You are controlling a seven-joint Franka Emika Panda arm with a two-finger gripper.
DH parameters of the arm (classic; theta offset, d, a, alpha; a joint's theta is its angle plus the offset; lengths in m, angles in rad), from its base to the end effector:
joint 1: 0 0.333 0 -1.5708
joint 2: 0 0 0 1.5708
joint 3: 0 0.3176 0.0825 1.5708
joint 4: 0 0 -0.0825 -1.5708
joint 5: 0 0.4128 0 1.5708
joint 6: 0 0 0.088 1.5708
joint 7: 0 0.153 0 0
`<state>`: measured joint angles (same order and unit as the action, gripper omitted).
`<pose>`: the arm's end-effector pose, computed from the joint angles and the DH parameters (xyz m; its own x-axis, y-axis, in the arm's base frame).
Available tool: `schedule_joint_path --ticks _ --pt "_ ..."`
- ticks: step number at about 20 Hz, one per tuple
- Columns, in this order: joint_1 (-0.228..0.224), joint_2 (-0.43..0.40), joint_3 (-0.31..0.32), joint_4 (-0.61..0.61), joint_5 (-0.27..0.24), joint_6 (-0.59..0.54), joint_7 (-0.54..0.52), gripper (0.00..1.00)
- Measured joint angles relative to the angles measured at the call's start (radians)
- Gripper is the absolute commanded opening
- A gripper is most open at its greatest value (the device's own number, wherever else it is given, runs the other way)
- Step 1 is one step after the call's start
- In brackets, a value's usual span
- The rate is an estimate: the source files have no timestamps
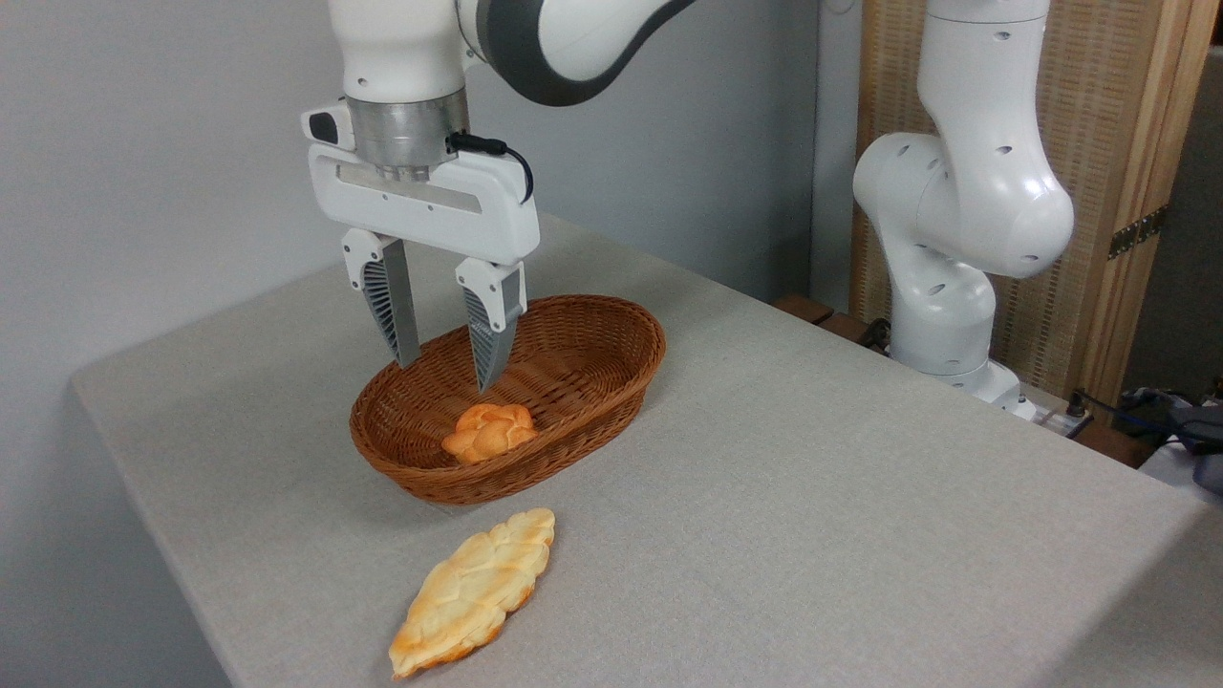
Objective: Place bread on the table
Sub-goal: 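Lower the open gripper into the basket around the orange roll and close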
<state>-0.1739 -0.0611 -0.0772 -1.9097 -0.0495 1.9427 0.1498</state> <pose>0.5648 -0.1511 0.4771 0.9227 -0.3726 0.0988 -0.3769 -0.9258 0.0284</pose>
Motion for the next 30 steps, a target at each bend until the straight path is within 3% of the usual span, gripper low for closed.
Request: schedule_joint_path --ticks 5,11,16,23,25,27,28,30 --pt "-0.002 0.013 -0.047 -0.025 0.0 -0.032 -0.015 1.0" --pt "-0.001 0.044 -0.055 -0.056 0.0 -0.032 -0.015 1.0" --pt "-0.002 0.089 -0.069 -0.058 0.062 -0.027 -0.015 1.0" --pt "-0.002 0.122 -0.073 -0.058 0.074 0.031 -0.015 1.0" --pt "-0.002 0.129 -0.073 -0.058 0.092 0.032 -0.015 0.91" --pt "-0.002 0.135 -0.074 -0.058 0.105 0.033 -0.015 0.67" --pt "-0.003 0.137 -0.074 -0.058 0.11 0.033 -0.015 0.46" --pt "-0.003 0.139 -0.075 -0.058 0.117 0.033 -0.015 0.31"
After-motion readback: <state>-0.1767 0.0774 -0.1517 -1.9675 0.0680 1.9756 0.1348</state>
